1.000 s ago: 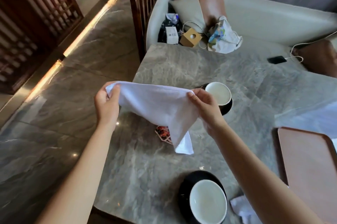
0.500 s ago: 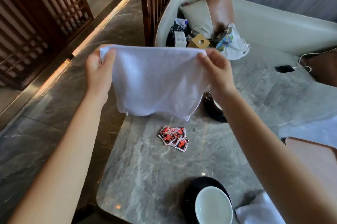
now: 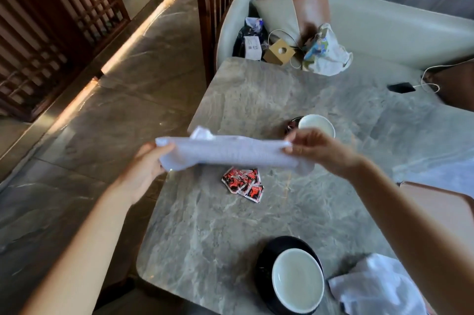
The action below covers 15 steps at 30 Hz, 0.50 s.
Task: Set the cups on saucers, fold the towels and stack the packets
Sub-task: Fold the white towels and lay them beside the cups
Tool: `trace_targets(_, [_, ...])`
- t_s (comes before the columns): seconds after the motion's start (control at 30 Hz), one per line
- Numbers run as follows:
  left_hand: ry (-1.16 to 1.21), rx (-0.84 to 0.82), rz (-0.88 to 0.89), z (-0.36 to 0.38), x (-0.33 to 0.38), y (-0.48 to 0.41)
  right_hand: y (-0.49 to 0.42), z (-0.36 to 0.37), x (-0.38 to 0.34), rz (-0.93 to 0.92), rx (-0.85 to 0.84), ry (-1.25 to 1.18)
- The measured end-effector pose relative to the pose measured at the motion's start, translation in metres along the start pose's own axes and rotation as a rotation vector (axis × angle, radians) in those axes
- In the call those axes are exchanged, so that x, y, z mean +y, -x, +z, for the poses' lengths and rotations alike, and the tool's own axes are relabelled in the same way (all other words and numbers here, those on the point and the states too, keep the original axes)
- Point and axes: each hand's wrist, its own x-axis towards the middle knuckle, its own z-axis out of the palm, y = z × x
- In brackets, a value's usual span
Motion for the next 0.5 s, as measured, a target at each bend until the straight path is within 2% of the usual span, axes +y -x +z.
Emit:
trace_targets(0.13, [-0.164, -0.103, -0.275, -0.017, -0.073, 0.04, 0.036, 0.013, 0.071, 0.197, 0.011, -0.033])
trace_targets(0.27, [-0.254, -0.188, -0.452, -0.018, -0.112, 0.072, 0.065, 0.026, 0.113, 0.358, -0.013, -0.096])
trace_targets(0.37, [-0.261, -0.175, -0.512, -0.013, -0.123, 0.078, 0.073, 0.032, 0.126, 0.44, -0.054, -0.096])
trace_targets(0.5, [-0.276, -0.053, -0.448, -0.005, -0.12, 0.065, 0.063, 0.026, 0.124, 0.429, -0.033, -0.077])
